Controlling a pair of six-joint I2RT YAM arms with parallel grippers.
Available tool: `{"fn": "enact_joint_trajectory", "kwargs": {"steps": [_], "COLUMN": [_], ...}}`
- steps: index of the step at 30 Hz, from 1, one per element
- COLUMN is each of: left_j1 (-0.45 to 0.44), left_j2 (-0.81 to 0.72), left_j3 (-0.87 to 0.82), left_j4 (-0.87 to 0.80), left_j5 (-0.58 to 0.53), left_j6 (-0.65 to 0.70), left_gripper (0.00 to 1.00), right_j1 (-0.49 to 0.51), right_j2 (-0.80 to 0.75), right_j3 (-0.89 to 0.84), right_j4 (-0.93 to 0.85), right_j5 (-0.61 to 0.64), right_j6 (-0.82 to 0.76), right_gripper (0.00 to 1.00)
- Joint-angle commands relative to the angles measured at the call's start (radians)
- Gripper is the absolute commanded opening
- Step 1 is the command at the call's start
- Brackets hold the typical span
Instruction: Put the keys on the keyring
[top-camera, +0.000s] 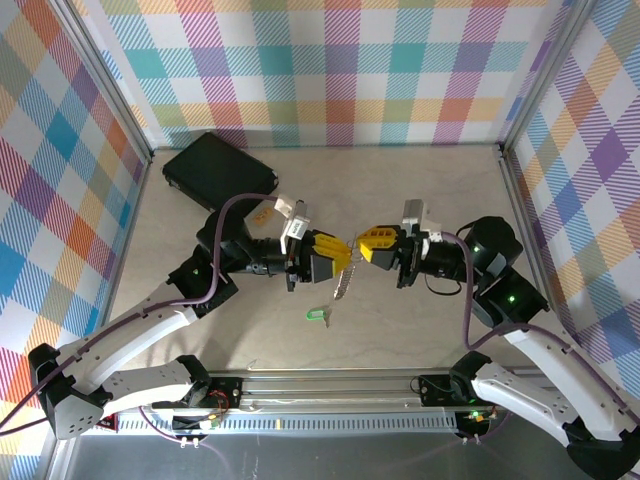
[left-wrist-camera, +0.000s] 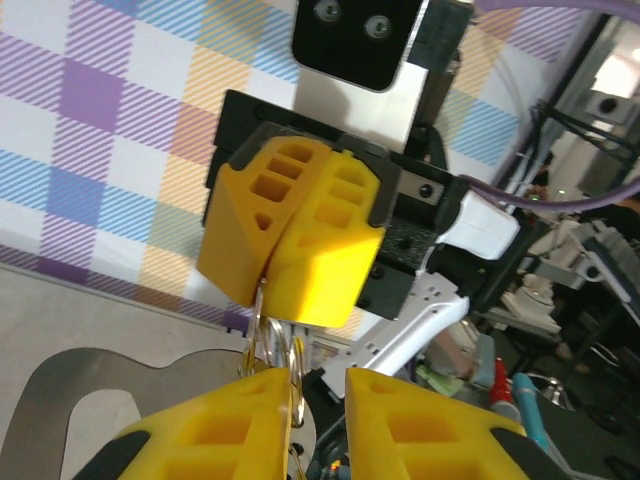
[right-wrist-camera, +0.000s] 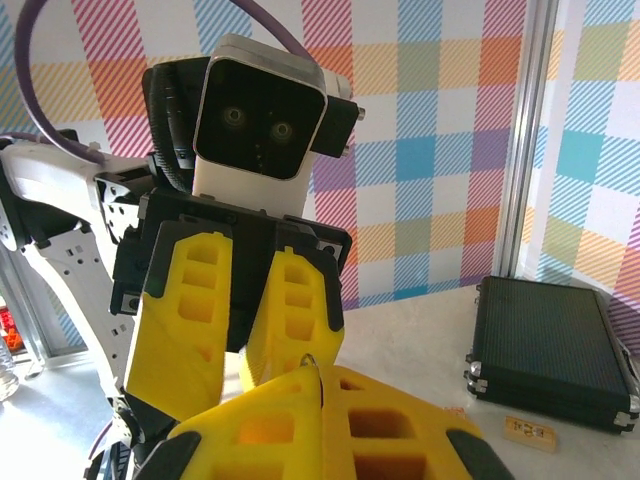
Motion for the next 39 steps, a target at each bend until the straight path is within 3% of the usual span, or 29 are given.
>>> {"fn": "enact_joint_trajectory", "kwargs": {"steps": [1,12,25,34,39], "left_j1": [0.004,0.067,0.122,0.149,0.166], "left_j2": [-0.011,0.041,0.119,0.025,-0.014], "left_j3": [-0.021,-0.075,-0.252,-0.343,-0.386], "left_j4": [0.0,0.092,0.222,0.126,0.097], "left_j5": [-0.087,-0.104,-0.111,-0.148,-0.157], "left_j6": [0.047,0.034,-0.012,0.009,0.023], "left_gripper": [0.21,0.15,0.12,0.12,0.12], "right_j1": [0.007,0.006,-0.044,-0.089,-0.09], "right_j2": [0.006,0.039,0.084,0.172,0.187], "right_j3": [0.012,-0.043,-0.282,-0.318,-0.357], "right_j4": [-0.013,-0.053,0.042,-0.015,0.025], "right_j5": [0.005,0.024,0.118,0.176,0.146], "right_j6": [-0.016,-0.014,0.106,0.122,0.127], "right_gripper": [0.0,0.0,0.0,0.0,0.0]}}
